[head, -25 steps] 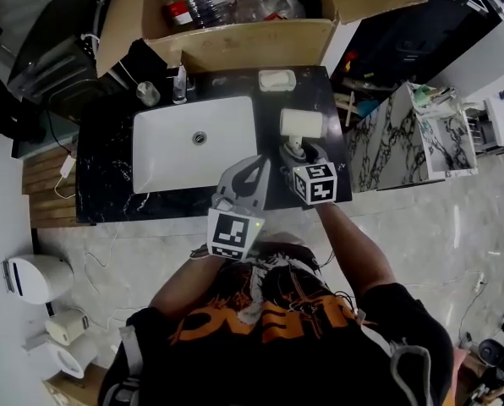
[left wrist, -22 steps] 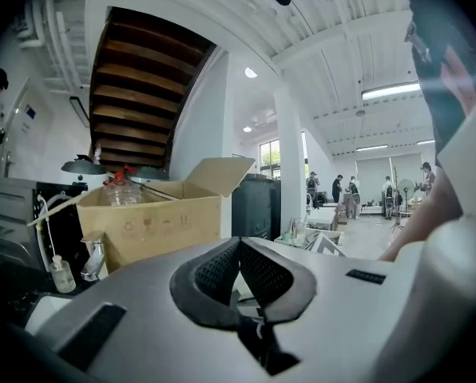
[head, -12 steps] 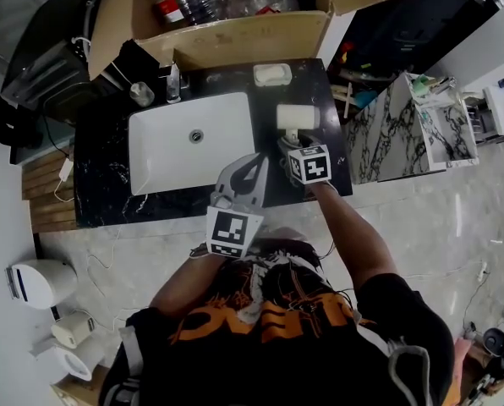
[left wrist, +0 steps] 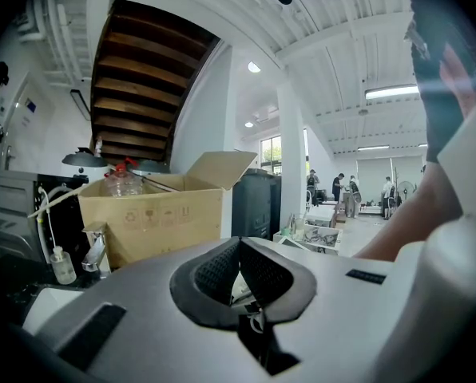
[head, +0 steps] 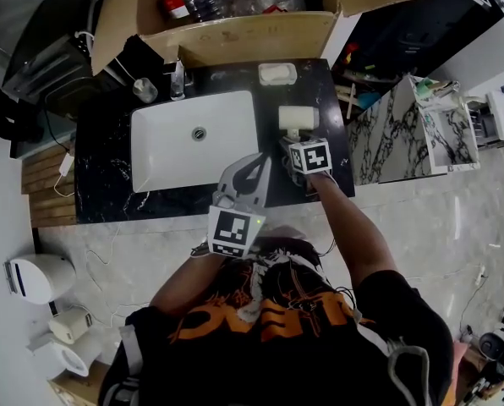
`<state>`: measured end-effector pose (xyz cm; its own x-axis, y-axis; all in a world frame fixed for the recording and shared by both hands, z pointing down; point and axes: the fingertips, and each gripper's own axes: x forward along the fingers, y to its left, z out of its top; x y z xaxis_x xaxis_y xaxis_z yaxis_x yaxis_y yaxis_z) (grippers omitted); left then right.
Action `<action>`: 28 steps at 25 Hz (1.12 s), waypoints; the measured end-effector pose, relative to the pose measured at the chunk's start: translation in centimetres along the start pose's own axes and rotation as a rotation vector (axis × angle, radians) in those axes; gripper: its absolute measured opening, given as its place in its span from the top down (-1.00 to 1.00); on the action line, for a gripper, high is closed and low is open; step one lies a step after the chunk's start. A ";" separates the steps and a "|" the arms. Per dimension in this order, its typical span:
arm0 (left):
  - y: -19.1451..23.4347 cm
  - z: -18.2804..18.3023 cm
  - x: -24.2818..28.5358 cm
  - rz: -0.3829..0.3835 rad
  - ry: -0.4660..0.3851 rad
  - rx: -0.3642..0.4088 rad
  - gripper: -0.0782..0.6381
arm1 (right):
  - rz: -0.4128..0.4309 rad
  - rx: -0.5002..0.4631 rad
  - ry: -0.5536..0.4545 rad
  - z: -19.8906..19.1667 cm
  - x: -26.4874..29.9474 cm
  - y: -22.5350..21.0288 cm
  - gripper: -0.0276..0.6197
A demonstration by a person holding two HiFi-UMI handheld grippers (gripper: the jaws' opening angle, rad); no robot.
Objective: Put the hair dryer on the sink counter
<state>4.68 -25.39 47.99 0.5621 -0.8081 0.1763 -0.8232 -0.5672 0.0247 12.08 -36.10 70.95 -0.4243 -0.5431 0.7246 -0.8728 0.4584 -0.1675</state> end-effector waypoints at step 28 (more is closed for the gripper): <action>-0.1 -1.7 -2.0 0.002 0.042 0.023 0.72 | 0.067 -0.260 -0.337 5.2 -11.3 8.4 -0.24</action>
<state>3.45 -23.45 49.25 0.5563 -0.8020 0.2177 -0.8220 -0.5695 0.0022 8.33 -29.78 57.86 -0.5709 -0.6854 0.4519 -0.7688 0.6395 -0.0014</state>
